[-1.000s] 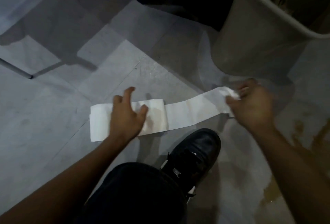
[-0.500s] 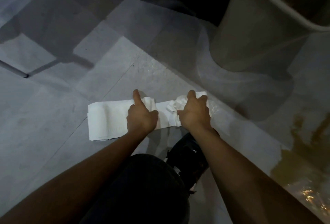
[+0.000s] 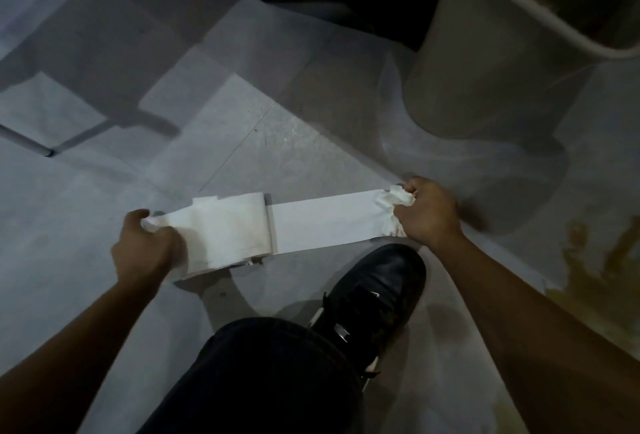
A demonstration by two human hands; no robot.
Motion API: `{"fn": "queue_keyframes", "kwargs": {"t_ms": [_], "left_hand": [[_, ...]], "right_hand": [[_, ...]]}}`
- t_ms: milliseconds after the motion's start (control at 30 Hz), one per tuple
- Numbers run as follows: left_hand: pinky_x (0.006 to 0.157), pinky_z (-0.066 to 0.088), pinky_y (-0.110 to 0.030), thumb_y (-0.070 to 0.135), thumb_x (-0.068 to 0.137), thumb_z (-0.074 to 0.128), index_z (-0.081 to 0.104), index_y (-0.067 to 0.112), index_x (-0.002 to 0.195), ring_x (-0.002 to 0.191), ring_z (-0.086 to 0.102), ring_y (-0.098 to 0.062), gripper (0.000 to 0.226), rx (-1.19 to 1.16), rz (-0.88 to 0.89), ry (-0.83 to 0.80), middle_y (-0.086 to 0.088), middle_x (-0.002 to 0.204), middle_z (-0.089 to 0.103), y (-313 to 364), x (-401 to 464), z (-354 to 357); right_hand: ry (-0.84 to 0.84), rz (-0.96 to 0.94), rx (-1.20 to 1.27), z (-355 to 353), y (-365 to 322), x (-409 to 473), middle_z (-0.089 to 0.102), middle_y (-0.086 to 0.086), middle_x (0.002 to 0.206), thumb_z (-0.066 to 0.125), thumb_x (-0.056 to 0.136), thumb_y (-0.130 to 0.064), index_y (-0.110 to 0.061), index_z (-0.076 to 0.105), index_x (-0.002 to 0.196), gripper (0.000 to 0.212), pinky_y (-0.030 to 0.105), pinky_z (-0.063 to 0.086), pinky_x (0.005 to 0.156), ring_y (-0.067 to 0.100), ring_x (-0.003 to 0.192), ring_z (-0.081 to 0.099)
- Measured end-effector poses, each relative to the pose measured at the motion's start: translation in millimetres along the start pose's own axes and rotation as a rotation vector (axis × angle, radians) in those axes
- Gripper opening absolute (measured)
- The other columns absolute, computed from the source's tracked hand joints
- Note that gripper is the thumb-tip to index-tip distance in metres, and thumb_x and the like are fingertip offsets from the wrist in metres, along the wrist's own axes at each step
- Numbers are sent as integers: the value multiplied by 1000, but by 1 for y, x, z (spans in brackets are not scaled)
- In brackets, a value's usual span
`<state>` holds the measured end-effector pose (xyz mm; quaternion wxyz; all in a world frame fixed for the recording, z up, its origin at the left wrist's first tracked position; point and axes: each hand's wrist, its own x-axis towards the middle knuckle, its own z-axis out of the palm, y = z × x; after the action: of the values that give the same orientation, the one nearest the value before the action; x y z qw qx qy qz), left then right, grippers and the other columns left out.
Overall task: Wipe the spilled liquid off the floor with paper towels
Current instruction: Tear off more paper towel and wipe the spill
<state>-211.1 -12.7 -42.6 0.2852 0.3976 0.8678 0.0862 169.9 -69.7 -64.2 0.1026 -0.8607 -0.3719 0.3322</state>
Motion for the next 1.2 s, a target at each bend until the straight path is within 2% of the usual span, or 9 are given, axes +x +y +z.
{"fn": "queue_keyframes", "kwargs": {"t_ms": [100, 167, 300, 400, 533, 733, 967, 1067, 1200], "left_hand": [[106, 37, -62, 16, 90, 61, 32, 23, 155, 131, 41, -51, 72, 159, 100, 131, -27, 146, 40, 6, -7, 5], [102, 35, -60, 24, 90, 63, 33, 25, 154, 126, 39, -48, 71, 291, 353, 181, -26, 141, 38, 19, -22, 15], [96, 49, -48, 48, 90, 62, 32, 32, 154, 105, 55, -34, 72, 195, 735, -247, -17, 129, 41, 67, -89, 71], [95, 50, -44, 45, 96, 64, 23, 36, 154, 111, 56, -34, 72, 203, 712, -499, -16, 131, 44, 96, -125, 123], [82, 50, -48, 35, 98, 63, 27, 34, 145, 107, 58, -43, 59, 263, 646, -450, -19, 124, 49, 102, -119, 148], [89, 52, -53, 30, 98, 64, 26, 35, 145, 106, 56, -44, 61, 231, 638, -464, -20, 122, 47, 100, -117, 155], [90, 50, -48, 33, 100, 62, 28, 38, 141, 101, 58, -41, 53, 228, 647, -445, -19, 122, 48, 95, -114, 159], [86, 49, -46, 32, 100, 62, 31, 34, 141, 94, 58, -41, 52, 246, 688, -405, -20, 116, 50, 90, -117, 160], [83, 47, -44, 29, 100, 63, 33, 33, 141, 91, 57, -38, 51, 280, 688, -387, -21, 116, 50, 95, -121, 160]], "right_hand": [[36, -37, -6, 4, 0, 2, 73, 8, 100, 70, 81, -7, -17, 70, 105, 26, 21, 39, 73, 23, 86, 64], [68, -52, -17, 5, 2, 1, 73, 8, 98, 69, 80, -4, -18, 72, 103, 28, 21, 39, 72, 26, 89, 67], [113, -96, 16, 4, 3, -2, 72, 8, 88, 67, 75, 2, -14, 73, 92, 24, 20, 38, 67, 23, 77, 62], [131, -117, 7, 4, 4, -2, 74, 9, 89, 67, 74, 1, -14, 75, 91, 24, 20, 40, 68, 23, 76, 62], [131, -118, 17, 2, 6, -1, 75, 6, 96, 67, 75, 0, -16, 77, 94, 27, 16, 39, 69, 22, 80, 64], [152, -83, -56, -19, 38, 12, 75, 9, 99, 71, 79, -6, -13, 76, 102, 24, 18, 42, 74, 23, 87, 67], [309, -110, 257, -36, 78, -7, 74, 6, 99, 73, 82, -3, -6, 75, 105, 23, 2, 37, 72, 10, 84, 61], [352, -130, 267, -44, 95, -9, 75, 7, 97, 72, 80, -1, -6, 75, 101, 22, 14, 40, 75, 12, 83, 62], [377, -216, 134, -45, 115, -13, 75, 10, 92, 71, 74, 3, -8, 77, 95, 24, 13, 35, 74, 25, 82, 67]]}}
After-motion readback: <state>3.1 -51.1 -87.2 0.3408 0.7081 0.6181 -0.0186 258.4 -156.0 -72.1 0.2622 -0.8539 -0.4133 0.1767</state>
